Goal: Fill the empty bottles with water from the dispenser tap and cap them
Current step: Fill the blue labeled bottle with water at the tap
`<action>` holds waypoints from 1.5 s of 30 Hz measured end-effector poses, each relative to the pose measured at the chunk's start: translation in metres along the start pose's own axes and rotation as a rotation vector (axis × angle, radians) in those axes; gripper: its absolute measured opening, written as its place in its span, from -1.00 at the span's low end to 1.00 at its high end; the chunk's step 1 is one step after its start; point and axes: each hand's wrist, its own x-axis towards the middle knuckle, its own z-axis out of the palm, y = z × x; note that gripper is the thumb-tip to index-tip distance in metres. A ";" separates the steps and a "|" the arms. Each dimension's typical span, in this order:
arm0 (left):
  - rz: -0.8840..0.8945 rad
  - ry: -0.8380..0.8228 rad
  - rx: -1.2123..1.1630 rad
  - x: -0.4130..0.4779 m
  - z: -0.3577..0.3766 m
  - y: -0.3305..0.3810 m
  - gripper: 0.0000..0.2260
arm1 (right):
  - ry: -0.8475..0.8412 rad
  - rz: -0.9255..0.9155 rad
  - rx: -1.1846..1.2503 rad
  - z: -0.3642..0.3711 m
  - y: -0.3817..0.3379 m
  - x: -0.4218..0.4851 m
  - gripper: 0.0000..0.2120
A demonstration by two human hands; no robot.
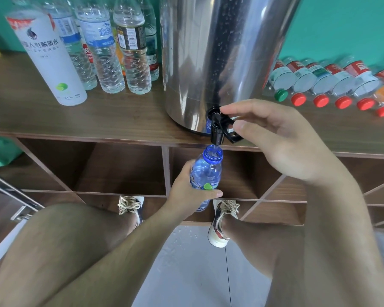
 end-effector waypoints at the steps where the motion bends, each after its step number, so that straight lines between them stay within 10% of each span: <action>1: -0.003 0.000 0.001 0.000 0.000 0.000 -0.29 | 0.000 -0.002 -0.003 0.000 0.001 0.001 -0.75; 45: -0.008 0.007 0.038 0.004 0.001 -0.002 -0.27 | -0.080 -0.066 -0.081 -0.009 0.008 -0.001 -0.74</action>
